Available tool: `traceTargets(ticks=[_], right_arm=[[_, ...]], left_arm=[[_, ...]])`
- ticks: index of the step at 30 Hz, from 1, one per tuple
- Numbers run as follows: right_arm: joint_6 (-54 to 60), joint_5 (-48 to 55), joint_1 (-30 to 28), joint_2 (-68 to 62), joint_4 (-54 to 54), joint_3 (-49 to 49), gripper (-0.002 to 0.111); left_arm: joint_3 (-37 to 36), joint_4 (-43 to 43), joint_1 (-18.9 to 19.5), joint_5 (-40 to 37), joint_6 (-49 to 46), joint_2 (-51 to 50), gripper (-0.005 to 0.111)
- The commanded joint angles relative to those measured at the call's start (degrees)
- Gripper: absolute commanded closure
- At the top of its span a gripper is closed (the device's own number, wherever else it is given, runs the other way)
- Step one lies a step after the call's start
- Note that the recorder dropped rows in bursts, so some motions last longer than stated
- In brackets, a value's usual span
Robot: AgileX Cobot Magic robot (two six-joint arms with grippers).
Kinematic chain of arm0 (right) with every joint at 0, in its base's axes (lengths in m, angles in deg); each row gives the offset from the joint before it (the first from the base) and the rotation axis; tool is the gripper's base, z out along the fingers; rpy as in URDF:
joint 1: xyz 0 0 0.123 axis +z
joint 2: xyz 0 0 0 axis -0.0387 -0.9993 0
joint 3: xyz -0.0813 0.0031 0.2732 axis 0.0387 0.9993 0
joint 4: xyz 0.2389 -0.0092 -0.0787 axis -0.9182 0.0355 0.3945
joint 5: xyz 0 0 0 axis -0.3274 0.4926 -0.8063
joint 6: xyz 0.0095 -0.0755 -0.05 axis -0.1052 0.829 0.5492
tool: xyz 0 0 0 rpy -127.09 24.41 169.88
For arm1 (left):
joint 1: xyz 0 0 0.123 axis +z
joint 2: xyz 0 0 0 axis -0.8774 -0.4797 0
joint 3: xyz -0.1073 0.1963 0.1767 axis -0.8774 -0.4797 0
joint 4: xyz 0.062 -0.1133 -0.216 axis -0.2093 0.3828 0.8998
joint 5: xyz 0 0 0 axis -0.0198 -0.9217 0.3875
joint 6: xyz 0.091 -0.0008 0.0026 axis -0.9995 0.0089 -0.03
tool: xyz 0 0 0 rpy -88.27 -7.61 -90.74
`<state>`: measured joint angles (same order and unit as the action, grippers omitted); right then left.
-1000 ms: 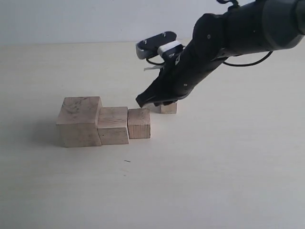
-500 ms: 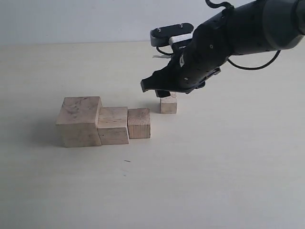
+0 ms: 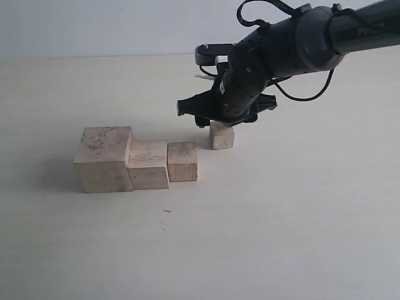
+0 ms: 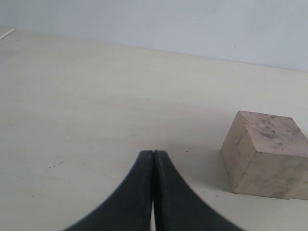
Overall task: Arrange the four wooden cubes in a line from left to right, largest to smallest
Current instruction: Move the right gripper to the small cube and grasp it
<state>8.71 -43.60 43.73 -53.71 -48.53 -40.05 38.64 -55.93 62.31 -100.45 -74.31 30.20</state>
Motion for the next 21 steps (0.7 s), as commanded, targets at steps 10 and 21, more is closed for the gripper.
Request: traceTargets(ticks=[10,21], right_arm=[[0.2,3.6,-0.3,2.1,0.3,-0.2,0.047],[0.2,5.4,-0.3,5.0,-0.5,-0.2,0.047]], left_arm=[[0.0,-0.1,-0.4,0.5,-0.2,0.3,0.107],[0.0,-0.1,-0.4,0.5,-0.2,0.3,0.107]])
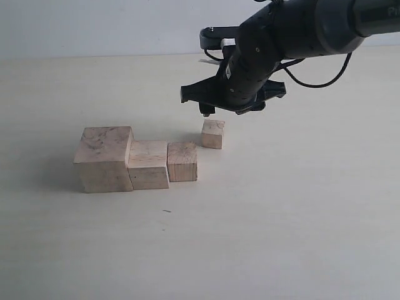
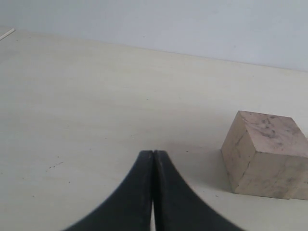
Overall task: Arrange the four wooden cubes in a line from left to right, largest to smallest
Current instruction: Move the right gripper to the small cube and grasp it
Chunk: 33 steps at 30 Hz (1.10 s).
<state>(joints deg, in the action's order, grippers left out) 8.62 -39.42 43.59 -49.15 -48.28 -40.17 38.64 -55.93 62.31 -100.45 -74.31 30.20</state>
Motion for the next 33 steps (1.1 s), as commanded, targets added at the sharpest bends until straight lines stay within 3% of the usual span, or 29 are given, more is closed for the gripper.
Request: traceTargets(ticks=[1,6,33], right_arm=[[0.2,1.2,-0.1,0.2,-1.3,-0.1,0.047],[0.2,0.8,0.0,-1.0,-5.6,-0.1,0.047],[-1.3,-1.8,0.0,-6.6,-6.0,-2.9,0.047]], left_arm=[[0.0,-0.1,-0.4,0.5,-0.2,0.3,0.107],[0.0,-0.1,-0.4,0.5,-0.2,0.3,0.107],[0.0,-0.1,-0.4,0.5,-0.2,0.3,0.107]])
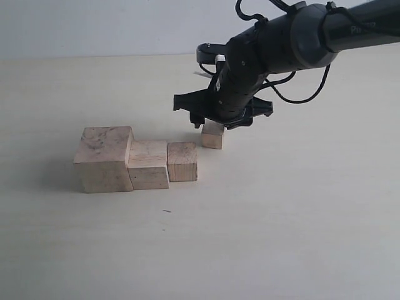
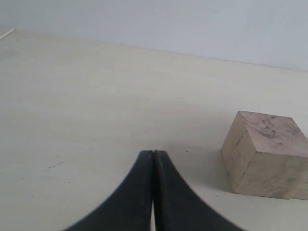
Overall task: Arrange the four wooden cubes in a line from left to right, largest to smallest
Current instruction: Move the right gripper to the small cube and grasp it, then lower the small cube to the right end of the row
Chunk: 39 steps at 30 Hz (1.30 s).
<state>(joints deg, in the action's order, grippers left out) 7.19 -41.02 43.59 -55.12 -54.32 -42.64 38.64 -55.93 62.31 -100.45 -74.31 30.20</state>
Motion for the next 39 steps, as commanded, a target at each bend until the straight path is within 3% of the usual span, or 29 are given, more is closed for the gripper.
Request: traceTargets(ticks=[1,3,9,12,17,25,32,39], right_arm=[[0.1,-0.3,0.0,-0.7,0.0,-0.4,0.047],[0.0,-0.4,0.0,-0.7,0.6,-0.4,0.052],[1.2,3.5,0.0,-0.8,3.1,-0.4,0.092],[9.5,8.2,0.0,-0.3,3.0,-0.4,0.108],[22.7,17.5,0.0,5.3,2.0,-0.4,0.108],[43.7,20.7,-0.2,12.4,-2.3,-0.2,0.108],[88.7,30.6,-3.6,12.3,-24.8,-0.2,0.108],[94.0,26.8,-8.4,10.6,-23.2,-0.2,0.108]], left_arm=[[0.0,-0.1,-0.4,0.5,-0.2,0.3,0.107],[0.0,-0.1,-0.4,0.5,-0.2,0.3,0.107],[0.0,-0.1,-0.4,0.5,-0.2,0.3,0.107],[0.0,-0.1,-0.4,0.5,-0.2,0.3,0.107],[0.0,-0.1,-0.4,0.5,-0.2,0.3,0.107],[0.0,-0.1,-0.4,0.5,-0.2,0.3,0.107],[0.0,-0.1,-0.4,0.5,-0.2,0.3,0.107],[0.0,-0.1,-0.4,0.5,-0.2,0.3,0.107]])
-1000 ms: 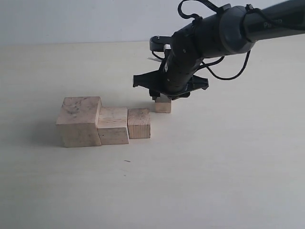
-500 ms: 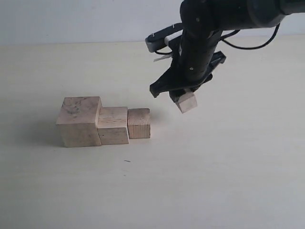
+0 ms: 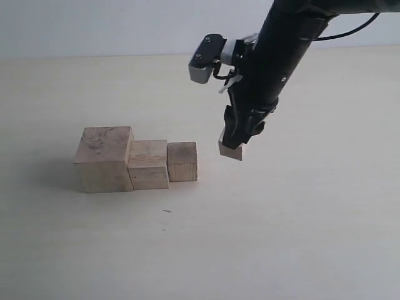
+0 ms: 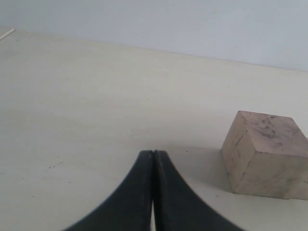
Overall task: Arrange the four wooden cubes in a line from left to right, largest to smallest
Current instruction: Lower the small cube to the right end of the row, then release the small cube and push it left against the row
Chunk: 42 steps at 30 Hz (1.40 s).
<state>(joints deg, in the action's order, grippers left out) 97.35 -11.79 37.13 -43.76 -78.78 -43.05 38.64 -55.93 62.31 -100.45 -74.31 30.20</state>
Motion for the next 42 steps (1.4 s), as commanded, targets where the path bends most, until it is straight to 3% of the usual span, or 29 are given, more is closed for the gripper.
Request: traceTargets(ticks=[1,7,14,21,38,42], right_arm=[[5.1,-2.6,-2.0,-1.0,1.2,0.2,0.108],[19.1,-3.0,-2.0,-3.5,-1.9,0.2,0.108],[21.0,-6.1,-2.0,-7.6,-2.2,0.2,0.108],[29.3,-5.5,-2.0,-9.6,-10.9,0.1,0.108],[31.3,-7.3,-2.0,-11.5,-16.0,0.1,0.108],[31.3,-7.3,-2.0,-11.5,-15.4,0.1,0.100]], left_arm=[[0.0,-0.1,-0.4,0.5,-0.2,0.3,0.107],[0.0,-0.1,-0.4,0.5,-0.2,0.3,0.107],[0.0,-0.1,-0.4,0.5,-0.2,0.3,0.107],[0.0,-0.1,-0.4,0.5,-0.2,0.3,0.107],[0.0,-0.1,-0.4,0.5,-0.2,0.3,0.107],[0.0,-0.1,-0.4,0.5,-0.2,0.3,0.107]])
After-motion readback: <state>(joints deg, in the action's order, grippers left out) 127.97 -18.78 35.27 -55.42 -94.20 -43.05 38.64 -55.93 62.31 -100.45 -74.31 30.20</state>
